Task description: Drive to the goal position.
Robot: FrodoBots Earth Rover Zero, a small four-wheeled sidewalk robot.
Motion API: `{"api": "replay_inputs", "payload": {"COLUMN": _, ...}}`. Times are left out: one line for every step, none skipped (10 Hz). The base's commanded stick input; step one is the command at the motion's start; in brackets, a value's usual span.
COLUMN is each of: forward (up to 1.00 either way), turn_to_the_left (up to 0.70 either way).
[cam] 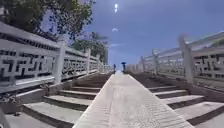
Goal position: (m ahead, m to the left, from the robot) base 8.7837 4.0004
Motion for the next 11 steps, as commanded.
{"api": "replay_inputs", "payload": {"forward": 0.45, "turn_to_the_left": 0.00}}
{"api": "replay_inputs", "payload": {"forward": 0.45, "turn_to_the_left": 0.00}}
{"api": "replay_inputs", "payload": {"forward": 0.45, "turn_to_the_left": -0.01}}
{"api": "replay_inputs", "payload": {"forward": 0.45, "turn_to_the_left": -0.21}}
{"api": "replay_inputs", "payload": {"forward": 0.45, "turn_to_the_left": -0.27}}
{"api": "replay_inputs", "payload": {"forward": 0.45, "turn_to_the_left": -0.27}}
{"api": "replay_inputs", "payload": {"forward": 0.45, "turn_to_the_left": 0.00}}
{"api": "replay_inputs", "payload": {"forward": 0.45, "turn_to_the_left": 0.00}}
{"api": "replay_inputs", "payload": {"forward": 0.45, "turn_to_the_left": 0.00}}
{"api": "replay_inputs", "payload": {"forward": 0.45, "turn_to_the_left": 0.00}}
{"api": "replay_inputs", "payload": {"forward": 0.45, "turn_to_the_left": 0.00}}
